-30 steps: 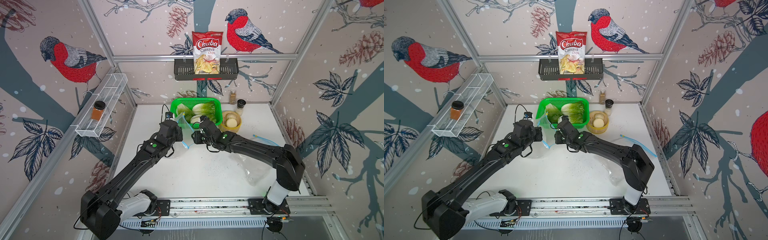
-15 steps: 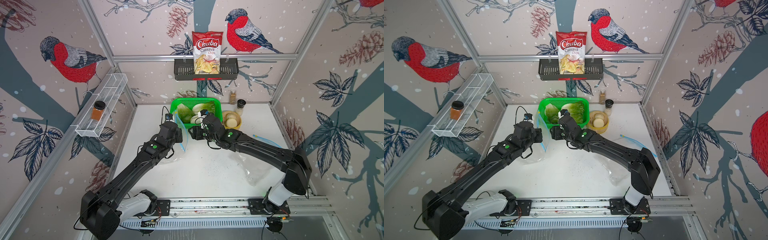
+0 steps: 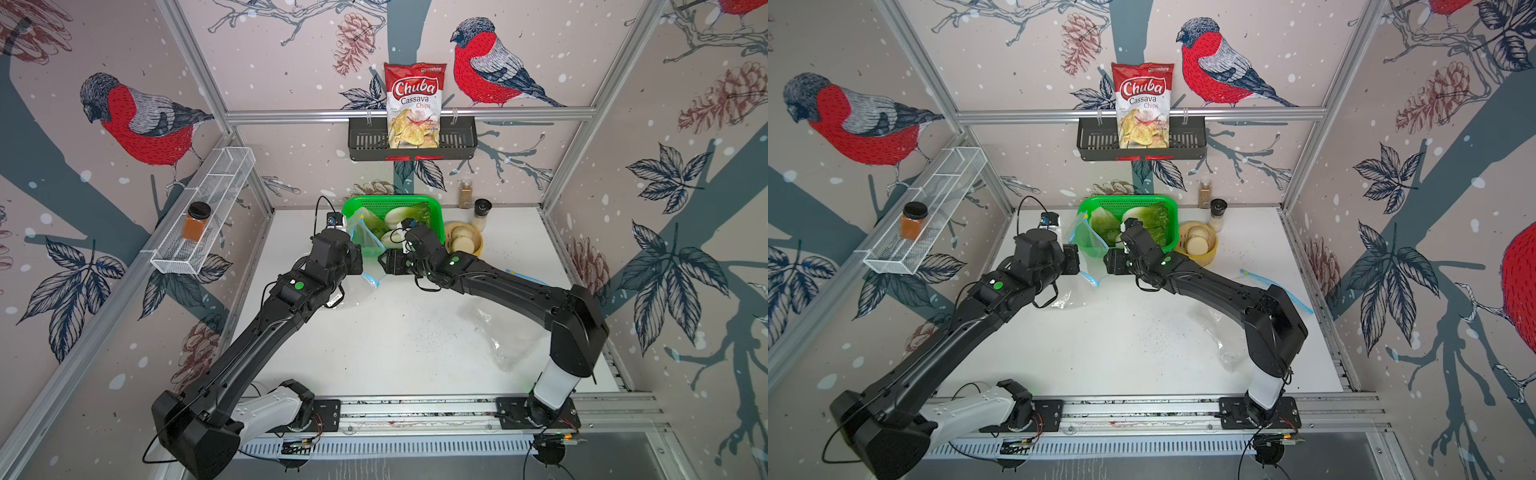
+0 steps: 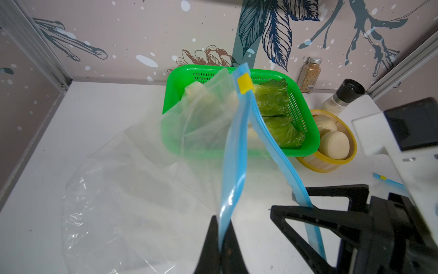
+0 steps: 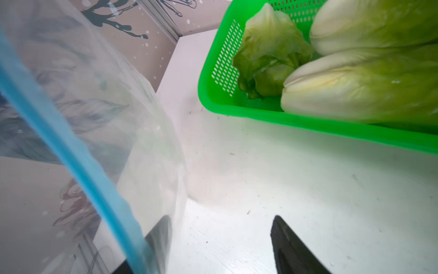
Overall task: Put the chinese cabbages into a zipper bag and zip it
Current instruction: Open the zipper of the food storage bag at the center of the board.
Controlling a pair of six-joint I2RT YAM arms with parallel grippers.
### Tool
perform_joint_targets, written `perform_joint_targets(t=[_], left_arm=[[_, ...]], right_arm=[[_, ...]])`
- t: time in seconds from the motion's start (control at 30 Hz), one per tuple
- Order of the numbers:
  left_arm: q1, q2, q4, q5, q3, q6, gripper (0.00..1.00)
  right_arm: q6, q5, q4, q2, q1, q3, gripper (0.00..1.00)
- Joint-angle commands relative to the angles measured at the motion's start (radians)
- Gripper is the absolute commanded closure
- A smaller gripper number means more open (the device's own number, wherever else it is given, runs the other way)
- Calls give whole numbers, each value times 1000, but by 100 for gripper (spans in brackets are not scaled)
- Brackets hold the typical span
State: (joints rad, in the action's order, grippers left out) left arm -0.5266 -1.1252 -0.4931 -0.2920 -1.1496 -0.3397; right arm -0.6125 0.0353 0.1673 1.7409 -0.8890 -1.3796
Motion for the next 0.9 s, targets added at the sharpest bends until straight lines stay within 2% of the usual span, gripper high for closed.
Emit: perform_joint_targets(t=[0.0,0.17,0.4,0.67,0.87], left_arm=[[4,-10,-90,-28,-22,32,100],[10,-6,-62,-22,20,15,100],[14,22,-49,-49,53,-13,99],[17,13,-1,-29,87,-6,98],[24,4,16,-30,103,-9,98]], right_arm=[[-44,45,-63,-3,0,22,32],[-59,63,-71,23,-2,30,32],[-37,-29,-36,9,23,43,32],[-9,5,-24,29,7,2,31],[26,29,-38,-42,-2,-17,27]])
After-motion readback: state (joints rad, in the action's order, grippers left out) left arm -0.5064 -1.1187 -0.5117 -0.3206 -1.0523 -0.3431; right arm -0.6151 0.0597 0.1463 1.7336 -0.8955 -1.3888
